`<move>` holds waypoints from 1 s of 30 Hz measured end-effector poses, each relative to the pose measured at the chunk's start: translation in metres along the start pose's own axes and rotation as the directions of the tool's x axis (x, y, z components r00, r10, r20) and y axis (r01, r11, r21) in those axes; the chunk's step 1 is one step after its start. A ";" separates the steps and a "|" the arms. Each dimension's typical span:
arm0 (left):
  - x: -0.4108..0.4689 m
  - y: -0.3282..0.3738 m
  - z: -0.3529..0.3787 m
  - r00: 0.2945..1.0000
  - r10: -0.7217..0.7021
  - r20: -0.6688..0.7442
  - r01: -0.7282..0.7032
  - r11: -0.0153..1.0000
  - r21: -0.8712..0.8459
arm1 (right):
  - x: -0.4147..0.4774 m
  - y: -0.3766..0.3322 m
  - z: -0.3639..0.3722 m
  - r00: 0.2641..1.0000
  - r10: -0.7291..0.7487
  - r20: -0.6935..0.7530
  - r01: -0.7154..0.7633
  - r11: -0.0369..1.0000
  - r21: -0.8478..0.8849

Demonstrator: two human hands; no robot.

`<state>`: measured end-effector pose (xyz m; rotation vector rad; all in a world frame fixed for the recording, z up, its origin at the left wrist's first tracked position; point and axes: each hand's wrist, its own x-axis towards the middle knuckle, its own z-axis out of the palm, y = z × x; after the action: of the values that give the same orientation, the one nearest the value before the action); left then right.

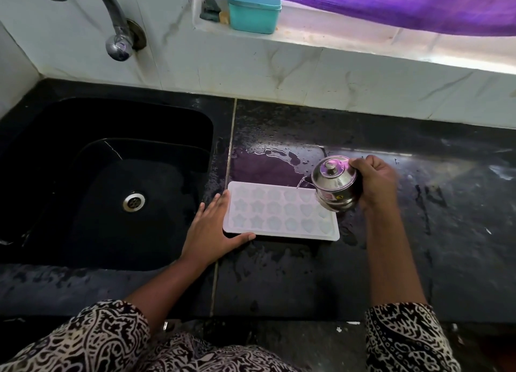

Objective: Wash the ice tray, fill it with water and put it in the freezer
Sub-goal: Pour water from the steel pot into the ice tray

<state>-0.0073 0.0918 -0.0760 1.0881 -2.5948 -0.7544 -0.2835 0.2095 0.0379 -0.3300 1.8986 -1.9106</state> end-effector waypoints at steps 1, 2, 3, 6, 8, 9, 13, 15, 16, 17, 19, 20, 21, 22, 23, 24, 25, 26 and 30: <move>0.000 0.000 0.000 1.000 0.001 -0.002 -0.001 1.000 -0.001 | 0.000 0.000 0.000 1.000 -0.001 -0.001 0.001 1.000 -0.005; 0.000 0.000 0.000 1.000 0.000 -0.004 0.000 1.000 -0.001 | 0.001 0.000 0.000 1.000 -0.002 0.001 0.002 1.000 -0.009; 0.000 0.001 0.000 1.000 -0.001 -0.006 0.001 1.000 0.000 | 0.001 0.000 0.001 1.000 -0.004 0.002 0.004 1.000 -0.015; -0.001 0.001 0.000 1.000 -0.005 -0.011 0.005 1.000 0.011 | 0.002 0.000 0.000 1.000 -0.013 0.002 0.013 0.999 -0.041; -0.001 0.002 0.000 1.000 -0.005 -0.011 0.005 1.000 0.010 | 0.002 -0.001 0.000 1.000 -0.016 0.002 0.016 0.999 -0.051; -0.001 0.002 0.000 1.000 -0.005 -0.012 0.005 1.000 0.009 | 0.002 -0.001 0.000 1.000 -0.017 0.001 0.017 0.998 -0.052; -0.001 0.001 0.001 1.000 -0.005 -0.016 0.005 1.000 0.009 | 0.001 -0.002 0.001 1.000 -0.020 -0.002 0.020 0.999 -0.042; -0.001 0.001 0.001 1.000 -0.008 -0.012 0.008 1.000 0.015 | 0.001 -0.003 0.001 1.000 -0.023 0.002 0.023 0.999 -0.041; 0.000 0.001 0.001 1.000 -0.008 -0.010 0.008 1.000 0.016 | 0.001 -0.003 0.001 1.000 -0.025 0.005 0.025 0.999 -0.043; 0.000 0.001 0.001 1.000 -0.008 -0.009 0.008 1.000 0.015 | 0.001 -0.004 0.001 1.000 -0.026 0.008 0.026 0.999 -0.045; -0.001 0.001 0.001 1.000 -0.007 -0.010 0.007 1.000 0.006 | 0.000 -0.005 0.001 0.999 -0.028 0.015 0.029 0.998 -0.050; -0.001 0.001 0.000 1.000 -0.007 -0.008 0.007 1.000 0.005 | 0.000 -0.005 0.001 0.999 -0.031 0.018 0.032 0.998 -0.049; -0.001 0.001 0.000 1.000 -0.007 -0.006 0.007 1.000 0.007 | 0.000 -0.005 0.001 0.999 -0.033 0.021 0.034 0.998 -0.044; -0.001 0.001 0.000 1.000 -0.008 -0.003 0.008 1.000 0.010 | 0.000 -0.006 0.001 0.999 -0.034 0.023 0.035 0.999 -0.036; -0.001 0.001 0.000 1.000 -0.008 -0.001 0.009 1.000 0.012 | 0.000 -0.007 0.001 0.999 -0.033 0.025 0.034 0.999 -0.028; -0.001 0.001 0.000 1.000 -0.009 0.000 0.009 1.000 0.012 | 0.000 -0.007 0.001 0.999 -0.033 0.027 0.033 0.999 -0.025; -0.001 0.002 0.000 1.000 -0.009 0.000 0.009 1.000 0.011 | 0.000 -0.008 0.001 0.999 -0.033 0.030 0.034 0.999 -0.026; 0.000 0.002 0.000 1.000 -0.010 0.000 0.010 1.000 0.008 | 0.000 -0.008 0.001 0.999 -0.035 0.033 0.036 0.999 -0.029; 0.000 0.002 -0.001 1.000 -0.010 0.005 0.010 1.000 0.010 | -0.002 -0.008 0.002 0.998 -0.037 0.043 0.039 0.998 -0.043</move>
<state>-0.0078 0.0928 -0.0744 1.1038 -2.6016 -0.7480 -0.2824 0.2084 0.0463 -0.4195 1.9220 -1.8738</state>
